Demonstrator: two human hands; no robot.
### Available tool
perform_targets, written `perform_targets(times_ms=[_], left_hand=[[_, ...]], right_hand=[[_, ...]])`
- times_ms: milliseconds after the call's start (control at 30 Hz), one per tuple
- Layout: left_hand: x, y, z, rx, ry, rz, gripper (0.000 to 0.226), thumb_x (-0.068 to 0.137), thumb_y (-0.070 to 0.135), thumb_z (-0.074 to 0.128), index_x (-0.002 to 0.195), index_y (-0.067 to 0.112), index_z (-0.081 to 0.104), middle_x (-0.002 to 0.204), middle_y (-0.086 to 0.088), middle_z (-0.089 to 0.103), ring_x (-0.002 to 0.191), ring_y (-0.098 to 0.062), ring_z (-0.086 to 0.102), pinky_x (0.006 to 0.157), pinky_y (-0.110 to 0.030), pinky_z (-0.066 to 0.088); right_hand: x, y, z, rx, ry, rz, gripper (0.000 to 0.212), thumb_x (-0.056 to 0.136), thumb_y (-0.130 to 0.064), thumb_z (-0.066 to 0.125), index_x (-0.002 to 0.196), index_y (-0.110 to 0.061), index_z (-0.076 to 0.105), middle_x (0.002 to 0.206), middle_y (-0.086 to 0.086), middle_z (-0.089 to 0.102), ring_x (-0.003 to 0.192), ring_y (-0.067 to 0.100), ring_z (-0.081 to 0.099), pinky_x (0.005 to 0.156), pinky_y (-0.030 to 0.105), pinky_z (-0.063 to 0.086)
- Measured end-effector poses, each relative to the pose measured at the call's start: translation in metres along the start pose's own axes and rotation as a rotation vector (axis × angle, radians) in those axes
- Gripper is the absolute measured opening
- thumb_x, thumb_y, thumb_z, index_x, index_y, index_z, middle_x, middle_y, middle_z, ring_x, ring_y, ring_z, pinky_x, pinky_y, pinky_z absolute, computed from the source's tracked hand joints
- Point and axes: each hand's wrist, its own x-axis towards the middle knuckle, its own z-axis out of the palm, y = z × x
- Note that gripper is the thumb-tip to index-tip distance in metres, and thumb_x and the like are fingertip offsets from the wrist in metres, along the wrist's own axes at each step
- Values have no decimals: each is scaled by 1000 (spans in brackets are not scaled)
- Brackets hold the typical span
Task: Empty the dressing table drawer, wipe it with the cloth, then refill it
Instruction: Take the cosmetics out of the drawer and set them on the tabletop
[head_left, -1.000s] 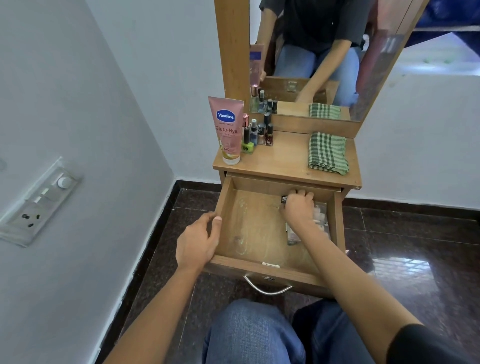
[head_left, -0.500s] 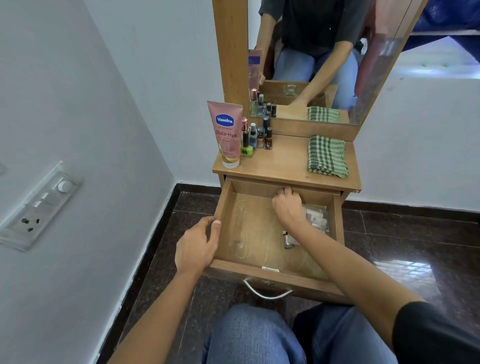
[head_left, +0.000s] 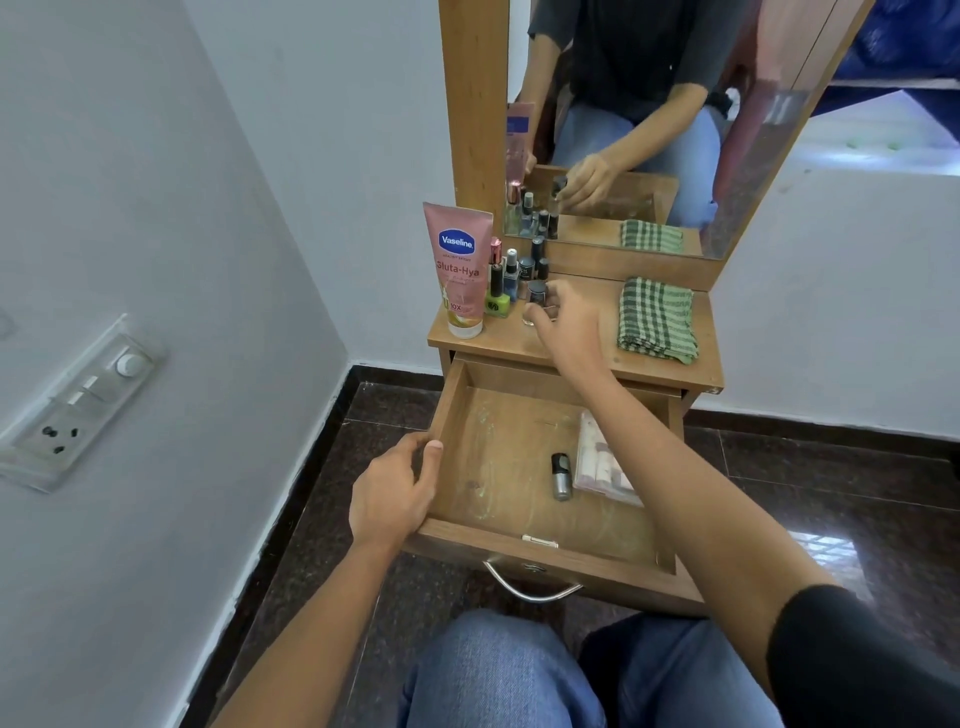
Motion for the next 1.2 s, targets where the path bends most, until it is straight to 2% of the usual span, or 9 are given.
perform_targets(times_ms=[200,367,500,600,733,867,967,1033,1200], left_hand=[[0,0,0,-6,10,15,49,97,58,30,126,31,58,80,17,63,73,-4,61,63,-27,51],[-1,-1,0,-17,24,8,47,97,58,32,124,32,59,68,18,55,66,-4,58,55,-21,40],[0,0,0,-17,30,-4,46,97,57,32,123,32,60,69,16,56,69,-5,59,57,-25,42],[0,0,-1,-12,30,-14,44,97,57,32,122,33,60,66,16,56,69,-6,59,57,-26,41],[0,0,-1,-6,24,-11,43,97,56,33,122,32,61,71,13,59,72,-11,61,61,-28,45],[0,0,-1,3,18,-3,46,97,56,32,123,31,61,79,6,64,79,-16,64,67,-31,50],[0,1,-1,7,16,-13,45,97,56,33,121,31,61,80,6,65,78,-17,64,69,-33,52],[-1,1,-1,11,23,-16,44,97,56,34,120,31,61,78,8,64,76,-15,63,66,-31,49],[-1,1,-1,21,23,-19,46,97,57,33,122,31,61,80,10,65,75,-13,62,64,-29,47]], right_hand=[[16,5,20,0,-32,108,29,87,-12,66,115,-7,59,102,10,64,94,21,61,85,34,52],[17,6,24,13,-6,147,26,86,-6,67,110,-4,57,102,10,63,93,20,60,86,34,52],[-11,-5,15,87,58,149,23,87,-9,66,106,-8,54,96,0,59,86,10,57,73,12,46],[-55,-9,7,260,46,327,17,87,-20,66,99,-13,56,87,-4,64,75,1,57,63,10,42],[-117,2,-12,668,-46,665,7,92,-18,62,92,-11,62,77,0,66,74,10,62,82,27,52],[-152,23,-31,993,79,1011,7,93,-8,58,97,-3,57,93,11,60,84,15,62,75,25,55],[-165,38,-41,1063,150,1126,24,93,-5,58,115,1,53,105,15,59,89,16,58,75,26,54],[-169,46,-46,1041,171,1193,32,92,-6,60,122,-2,53,121,16,57,95,17,55,84,25,51],[-164,52,-47,1019,261,1348,50,90,-12,64,136,-9,43,144,15,39,132,28,39,108,34,37]])
